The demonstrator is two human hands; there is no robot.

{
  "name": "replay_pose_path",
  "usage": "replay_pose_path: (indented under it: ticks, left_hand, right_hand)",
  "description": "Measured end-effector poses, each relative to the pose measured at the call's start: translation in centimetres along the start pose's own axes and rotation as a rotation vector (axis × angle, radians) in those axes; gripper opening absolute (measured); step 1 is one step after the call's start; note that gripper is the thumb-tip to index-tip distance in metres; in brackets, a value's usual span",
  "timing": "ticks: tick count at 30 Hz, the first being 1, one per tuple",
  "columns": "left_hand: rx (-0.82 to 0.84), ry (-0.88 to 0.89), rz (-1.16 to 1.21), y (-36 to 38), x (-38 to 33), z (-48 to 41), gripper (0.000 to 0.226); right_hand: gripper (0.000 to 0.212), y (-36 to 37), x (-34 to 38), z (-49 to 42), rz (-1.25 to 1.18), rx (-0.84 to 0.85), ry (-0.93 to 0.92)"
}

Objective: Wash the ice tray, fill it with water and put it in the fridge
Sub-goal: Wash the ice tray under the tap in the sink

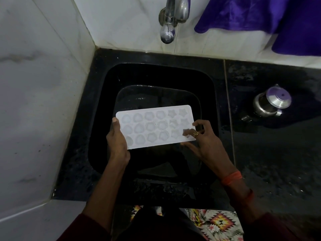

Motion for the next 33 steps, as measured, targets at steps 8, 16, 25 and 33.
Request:
replay_pose_path:
  ticks: [8, 16, 25, 33]
  left_hand:
    - [-0.011, 0.011, -0.021, 0.11, 0.05, 0.00, 0.051]
    - [-0.007, 0.024, -0.013, 0.04, 0.00, -0.02, 0.047]
    - [-0.016, 0.061, -0.034, 0.08, -0.17, -0.01, 0.039]
    - [-0.006, 0.083, -0.044, 0.17, -0.31, 0.14, 0.039]
  right_hand:
    - [0.043, -0.16, 0.06, 0.27, -0.017, 0.004, 0.008]
    - [0.047, -0.09, 0.09, 0.19, -0.005, 0.032, 0.017]
    - [0.050, 0.06, 0.35, 0.02, 0.051, 0.059, 0.043]
    - [0.047, -0.32, 0.38, 0.29, 0.036, 0.030, 0.065]
Point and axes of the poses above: each hand's wrist, its own z-axis away from the middle knuckle, its own y-axis out of the palm, x = y × z, the point moved 3 cm from there along -z, towards the middle knuckle, and after that the axes turned 11 degrees about y, right-handed, at the moved point
